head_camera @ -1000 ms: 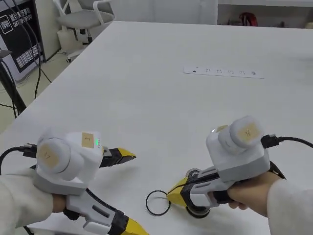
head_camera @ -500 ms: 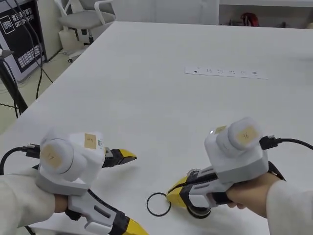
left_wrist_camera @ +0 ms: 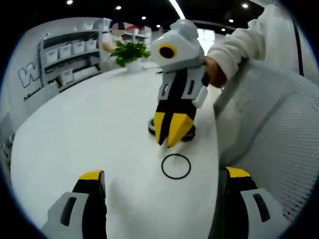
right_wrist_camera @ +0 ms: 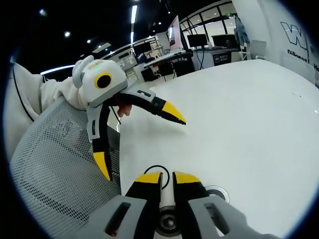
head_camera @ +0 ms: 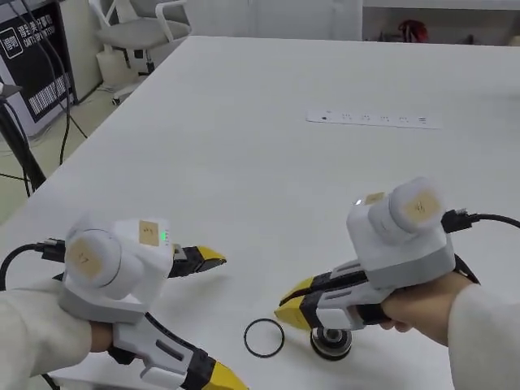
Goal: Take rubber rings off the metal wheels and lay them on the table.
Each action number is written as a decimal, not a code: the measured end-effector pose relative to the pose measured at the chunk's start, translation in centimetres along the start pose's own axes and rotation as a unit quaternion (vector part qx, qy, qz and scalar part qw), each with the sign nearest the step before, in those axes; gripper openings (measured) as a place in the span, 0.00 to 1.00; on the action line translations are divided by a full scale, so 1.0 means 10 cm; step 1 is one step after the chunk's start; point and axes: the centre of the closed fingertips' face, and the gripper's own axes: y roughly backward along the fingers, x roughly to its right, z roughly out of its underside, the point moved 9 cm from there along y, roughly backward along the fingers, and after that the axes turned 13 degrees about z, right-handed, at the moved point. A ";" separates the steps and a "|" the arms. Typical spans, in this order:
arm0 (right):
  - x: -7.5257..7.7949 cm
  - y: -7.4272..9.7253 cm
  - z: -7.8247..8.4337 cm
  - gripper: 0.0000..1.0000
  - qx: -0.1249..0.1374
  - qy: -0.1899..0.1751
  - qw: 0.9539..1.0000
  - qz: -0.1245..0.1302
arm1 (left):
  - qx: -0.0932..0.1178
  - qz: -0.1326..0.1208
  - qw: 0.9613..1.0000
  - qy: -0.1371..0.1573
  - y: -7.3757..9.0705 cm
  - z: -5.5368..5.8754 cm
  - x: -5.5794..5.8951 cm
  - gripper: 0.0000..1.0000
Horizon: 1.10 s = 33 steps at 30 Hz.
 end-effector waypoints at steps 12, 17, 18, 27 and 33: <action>0.16 0.34 -0.14 0.13 0.032 0.005 0.999 0.006 | 0.004 0.005 1.000 0.004 0.01 -0.04 0.01 1.00; 0.24 0.50 -0.10 0.16 0.045 -0.007 0.999 0.011 | -0.001 0.008 1.000 -0.001 0.03 -0.06 0.00 1.00; 0.25 0.53 -0.09 0.17 0.046 -0.008 0.999 0.012 | 0.000 0.008 1.000 -0.001 0.04 -0.06 0.00 1.00; 0.27 0.77 0.07 0.20 0.056 -0.024 0.998 0.031 | -0.003 0.012 1.000 -0.006 0.04 -0.14 0.03 1.00; 0.26 0.84 0.20 0.22 0.057 -0.036 0.997 0.034 | -0.004 0.015 1.000 -0.004 0.04 -0.17 0.07 1.00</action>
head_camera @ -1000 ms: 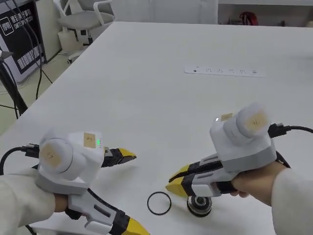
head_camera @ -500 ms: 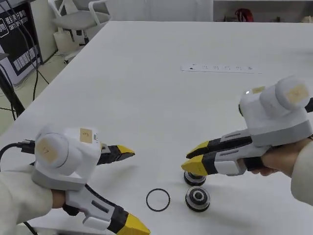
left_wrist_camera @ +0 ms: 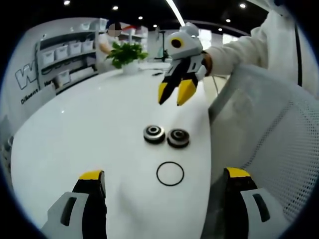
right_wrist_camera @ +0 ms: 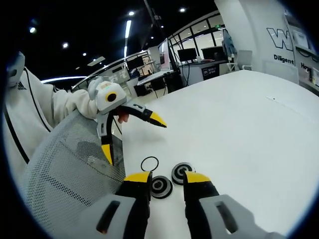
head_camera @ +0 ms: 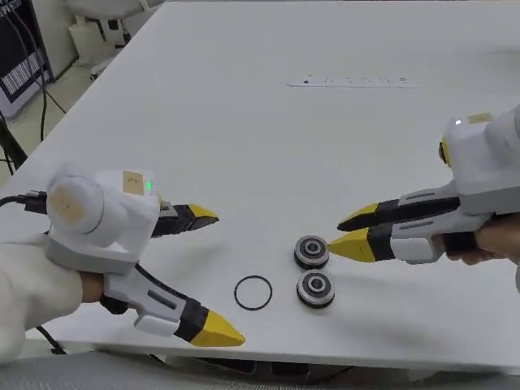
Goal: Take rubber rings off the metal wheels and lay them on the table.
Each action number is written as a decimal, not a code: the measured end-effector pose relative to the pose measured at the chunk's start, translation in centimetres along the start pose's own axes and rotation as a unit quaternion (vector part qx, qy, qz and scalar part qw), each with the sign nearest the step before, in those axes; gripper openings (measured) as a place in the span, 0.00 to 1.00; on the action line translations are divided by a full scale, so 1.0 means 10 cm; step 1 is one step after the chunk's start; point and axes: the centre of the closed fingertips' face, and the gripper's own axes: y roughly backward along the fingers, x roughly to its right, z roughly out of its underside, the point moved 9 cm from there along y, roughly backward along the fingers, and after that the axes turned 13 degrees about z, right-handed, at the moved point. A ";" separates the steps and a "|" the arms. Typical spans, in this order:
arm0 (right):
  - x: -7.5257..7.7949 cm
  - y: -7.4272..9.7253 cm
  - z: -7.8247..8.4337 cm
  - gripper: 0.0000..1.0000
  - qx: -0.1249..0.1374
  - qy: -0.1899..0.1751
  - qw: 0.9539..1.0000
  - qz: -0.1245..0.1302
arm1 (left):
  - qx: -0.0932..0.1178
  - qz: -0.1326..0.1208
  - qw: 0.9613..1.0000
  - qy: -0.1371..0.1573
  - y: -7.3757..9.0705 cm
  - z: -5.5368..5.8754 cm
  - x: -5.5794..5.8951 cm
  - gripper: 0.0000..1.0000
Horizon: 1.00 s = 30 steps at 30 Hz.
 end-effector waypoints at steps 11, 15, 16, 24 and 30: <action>0.02 0.05 0.25 0.27 -0.010 -0.009 1.000 0.004 | 0.002 0.002 1.000 0.010 0.01 -0.01 -0.02 1.00; 0.02 0.06 0.28 0.29 -0.013 -0.002 1.000 0.002 | 0.010 0.006 1.000 0.006 0.01 -0.09 -0.03 1.00; 0.02 0.06 0.28 0.29 -0.013 -0.003 1.000 0.002 | 0.011 0.007 1.000 0.005 0.01 -0.11 -0.04 1.00; -0.01 0.03 0.28 0.30 -0.009 0.005 1.000 -0.002 | 0.017 0.008 0.999 -0.026 -0.01 -0.36 -0.03 1.00; -0.08 -0.05 0.32 0.30 -0.008 0.013 1.000 -0.013 | 0.014 0.005 0.999 -0.038 -0.11 -0.47 -0.01 0.96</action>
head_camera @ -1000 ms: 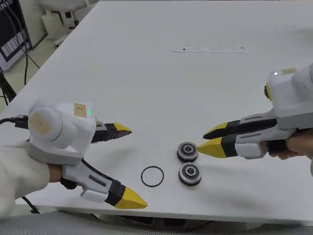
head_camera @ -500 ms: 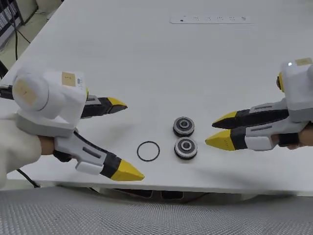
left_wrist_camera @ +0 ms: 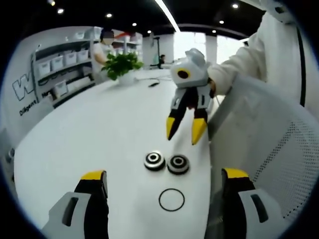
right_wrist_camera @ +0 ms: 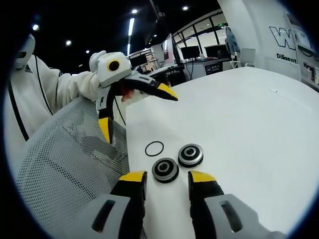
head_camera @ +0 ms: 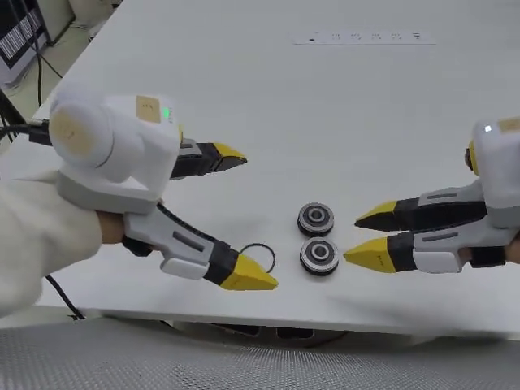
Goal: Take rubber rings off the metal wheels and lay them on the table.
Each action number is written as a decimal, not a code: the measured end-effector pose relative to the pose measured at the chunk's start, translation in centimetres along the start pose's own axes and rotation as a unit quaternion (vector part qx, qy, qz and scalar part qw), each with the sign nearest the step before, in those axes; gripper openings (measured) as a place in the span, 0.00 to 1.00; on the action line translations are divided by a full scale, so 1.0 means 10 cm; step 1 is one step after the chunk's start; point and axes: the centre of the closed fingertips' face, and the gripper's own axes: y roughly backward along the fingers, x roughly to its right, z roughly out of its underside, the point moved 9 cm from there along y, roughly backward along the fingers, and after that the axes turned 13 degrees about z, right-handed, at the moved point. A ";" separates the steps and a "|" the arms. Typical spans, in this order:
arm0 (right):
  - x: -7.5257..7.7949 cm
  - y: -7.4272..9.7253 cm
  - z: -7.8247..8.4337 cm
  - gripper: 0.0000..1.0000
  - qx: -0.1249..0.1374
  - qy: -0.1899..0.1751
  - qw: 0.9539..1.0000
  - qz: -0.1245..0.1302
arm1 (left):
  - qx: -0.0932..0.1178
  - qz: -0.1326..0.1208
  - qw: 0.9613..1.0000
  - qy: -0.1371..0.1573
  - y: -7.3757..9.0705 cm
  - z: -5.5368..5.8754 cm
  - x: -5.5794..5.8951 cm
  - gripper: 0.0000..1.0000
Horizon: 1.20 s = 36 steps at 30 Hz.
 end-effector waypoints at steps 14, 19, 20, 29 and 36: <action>-0.06 -0.13 0.14 0.29 -0.018 0.011 1.000 -0.011 | 0.000 0.052 0.999 -0.002 -0.29 -0.07 0.05 0.85; -0.05 -0.19 0.18 0.28 -0.028 0.016 0.999 -0.005 | -0.009 0.066 0.998 -0.011 -0.42 -0.04 0.08 0.78; -0.06 -0.20 0.17 0.28 -0.029 0.018 0.999 -0.005 | -0.009 0.066 0.998 -0.014 -0.44 -0.04 0.08 0.77; -0.07 -0.23 0.16 0.27 -0.027 0.030 0.999 -0.006 | -0.008 0.069 0.998 -0.014 -0.54 0.03 0.06 0.59; -0.09 -0.26 0.16 0.25 -0.026 0.043 0.999 -0.008 | 0.013 0.068 0.998 0.006 -0.57 0.06 0.01 0.48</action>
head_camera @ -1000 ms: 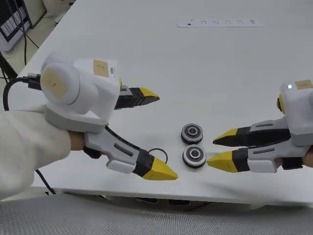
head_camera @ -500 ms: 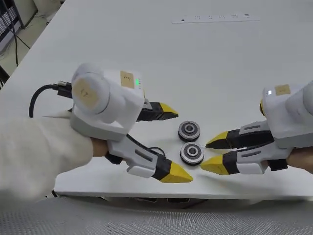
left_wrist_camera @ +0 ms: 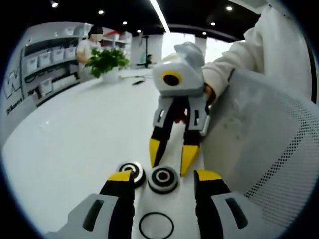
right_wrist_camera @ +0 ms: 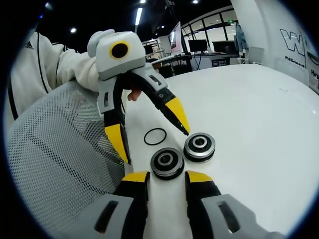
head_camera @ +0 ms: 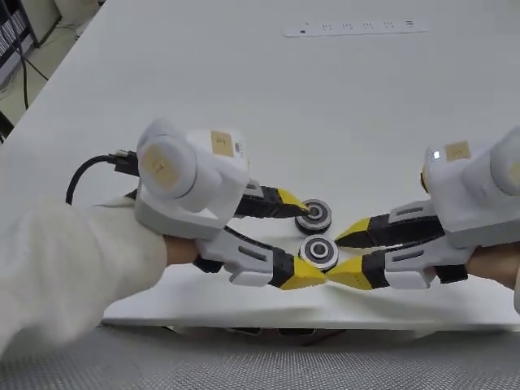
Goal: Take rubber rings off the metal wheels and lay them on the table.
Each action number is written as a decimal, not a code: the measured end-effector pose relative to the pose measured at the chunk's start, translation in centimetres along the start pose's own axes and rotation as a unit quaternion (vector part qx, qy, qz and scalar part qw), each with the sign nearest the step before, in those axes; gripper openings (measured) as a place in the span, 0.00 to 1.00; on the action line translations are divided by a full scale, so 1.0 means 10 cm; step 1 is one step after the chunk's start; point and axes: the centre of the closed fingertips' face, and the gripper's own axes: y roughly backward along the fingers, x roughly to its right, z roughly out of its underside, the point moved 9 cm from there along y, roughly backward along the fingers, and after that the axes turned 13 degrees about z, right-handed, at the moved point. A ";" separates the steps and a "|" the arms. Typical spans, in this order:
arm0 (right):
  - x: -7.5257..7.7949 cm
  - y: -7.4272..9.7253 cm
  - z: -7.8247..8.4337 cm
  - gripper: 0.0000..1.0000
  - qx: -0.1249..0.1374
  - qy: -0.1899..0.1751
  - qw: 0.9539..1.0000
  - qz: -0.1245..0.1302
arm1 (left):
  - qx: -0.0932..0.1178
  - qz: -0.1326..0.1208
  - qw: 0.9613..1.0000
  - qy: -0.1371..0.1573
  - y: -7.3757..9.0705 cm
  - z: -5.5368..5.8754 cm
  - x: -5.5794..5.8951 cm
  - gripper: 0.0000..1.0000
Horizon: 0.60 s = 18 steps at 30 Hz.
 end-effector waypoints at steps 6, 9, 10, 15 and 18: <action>0.03 0.00 0.02 0.22 0.002 0.008 1.000 0.002 | 0.006 -0.004 1.000 -0.003 -0.01 0.01 -0.03 0.34; 0.04 -0.01 0.01 0.21 0.002 0.014 1.000 0.002 | 0.011 0.000 1.000 0.001 -0.04 0.03 -0.05 0.31; 0.03 -0.01 0.01 0.21 0.003 0.014 1.000 0.002 | 0.008 0.001 1.000 -0.002 -0.05 0.04 -0.04 0.29; 0.02 -0.01 0.01 0.19 0.003 0.025 1.000 0.002 | 0.003 0.008 1.000 -0.002 -0.08 0.08 -0.06 0.14; 0.02 0.00 0.02 0.18 0.003 0.035 0.999 0.004 | 0.004 0.006 1.000 -0.006 -0.09 0.10 -0.06 0.15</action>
